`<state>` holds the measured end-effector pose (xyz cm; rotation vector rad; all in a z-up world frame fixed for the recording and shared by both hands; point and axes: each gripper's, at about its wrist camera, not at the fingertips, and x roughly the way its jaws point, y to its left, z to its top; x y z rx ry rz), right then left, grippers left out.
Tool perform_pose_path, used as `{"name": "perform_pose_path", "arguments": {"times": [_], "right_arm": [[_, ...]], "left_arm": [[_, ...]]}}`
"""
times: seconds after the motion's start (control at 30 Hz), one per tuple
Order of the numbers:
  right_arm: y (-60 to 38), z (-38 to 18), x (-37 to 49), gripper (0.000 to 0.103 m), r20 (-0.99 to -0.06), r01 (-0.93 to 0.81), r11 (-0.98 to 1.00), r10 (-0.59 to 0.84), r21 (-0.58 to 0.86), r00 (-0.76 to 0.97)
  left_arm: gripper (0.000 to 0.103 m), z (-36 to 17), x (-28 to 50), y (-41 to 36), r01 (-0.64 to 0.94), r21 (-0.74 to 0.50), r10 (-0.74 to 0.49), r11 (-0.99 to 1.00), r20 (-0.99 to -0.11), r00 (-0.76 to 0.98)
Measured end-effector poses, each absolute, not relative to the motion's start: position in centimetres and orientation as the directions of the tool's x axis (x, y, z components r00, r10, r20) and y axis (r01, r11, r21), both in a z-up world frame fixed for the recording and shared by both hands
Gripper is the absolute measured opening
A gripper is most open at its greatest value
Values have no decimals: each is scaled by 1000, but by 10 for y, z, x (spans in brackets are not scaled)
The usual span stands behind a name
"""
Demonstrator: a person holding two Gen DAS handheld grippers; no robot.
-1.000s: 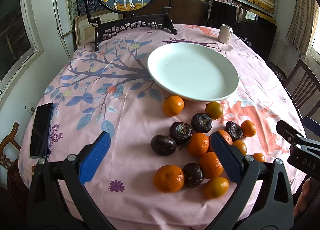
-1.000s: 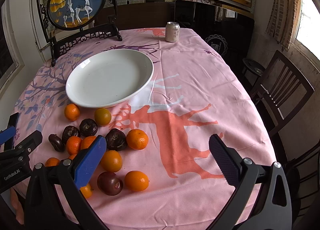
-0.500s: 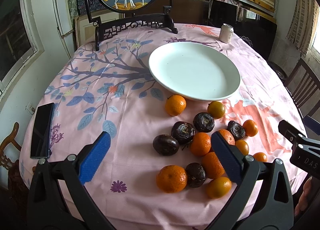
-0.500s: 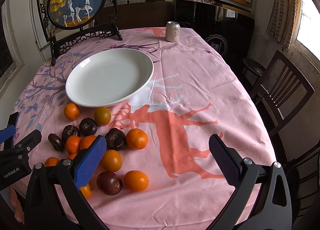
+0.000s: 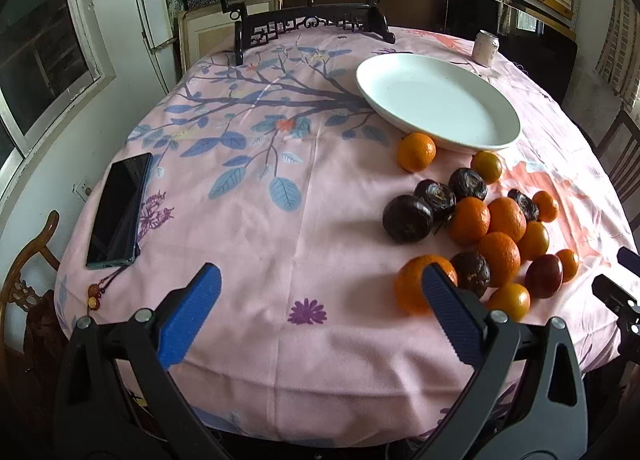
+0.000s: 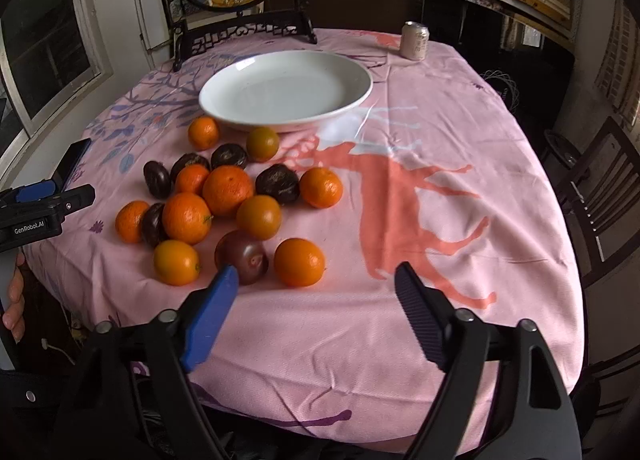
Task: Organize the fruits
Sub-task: 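Grasp a tangerine with the left gripper while the right gripper grasps an orange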
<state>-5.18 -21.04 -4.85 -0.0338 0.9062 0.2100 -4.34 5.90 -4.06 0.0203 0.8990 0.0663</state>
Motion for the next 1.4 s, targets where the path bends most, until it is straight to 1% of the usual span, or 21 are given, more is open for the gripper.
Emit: {"name": "perform_pose_path", "arguments": {"times": [0.07,0.2,0.27,0.3,0.33,0.4,0.53,0.73,0.77,0.87,0.9,0.97,1.03,1.2,1.4], "right_arm": [[-209,-58,-50,66,-792,-211,975,178,63,584],[-206,-76,-34,54,-805,-222,970,206,95,557],[-207,-86,-22,39,-813,-233,963,245,138,528],[-207,-89,-18,39,-810,-227,963,248,146,532],[-208,-90,-16,36,-803,-221,963,251,152,540],[-211,-86,-16,36,-795,-212,960,271,183,542],[-212,-76,-26,36,-785,-198,970,229,137,576],[-217,-78,-30,37,-796,-190,969,240,159,556],[-218,-78,-30,37,-795,-187,968,243,166,556],[-220,-76,-31,37,-790,-182,967,252,180,559],[-221,-75,-32,37,-788,-179,967,254,184,561],[-222,-73,-33,37,-784,-177,967,252,183,568],[-223,-72,-33,37,-782,-171,968,249,183,571],[-223,-71,-34,37,-780,-172,967,254,188,572],[-221,-67,-34,37,-769,-190,962,272,198,578]], "left_arm": [[101,-44,-49,57,-42,54,68,998,-783,618],[101,-52,-54,50,-20,68,66,998,-795,603],[101,-55,-53,47,-8,70,61,998,-803,593],[101,-57,-52,47,-3,71,60,997,-807,588],[101,-58,-52,46,-1,70,57,998,-809,585],[101,-60,-51,45,8,64,48,998,-814,579],[101,-68,-46,39,28,63,37,998,-826,563],[101,-78,-39,22,98,40,-20,994,-836,548],[99,-80,-36,20,107,30,-34,994,-838,545],[82,-87,-26,17,125,-21,-84,992,-848,523],[72,-91,-22,16,130,-37,-99,991,-855,509],[67,-90,-21,13,138,-32,-101,990,-844,527],[45,-88,-21,11,161,-77,-151,984,-837,525],[44,-84,-25,10,172,-97,-174,980,-834,523],[44,-68,-30,17,161,-109,-182,981,-813,553]]}}
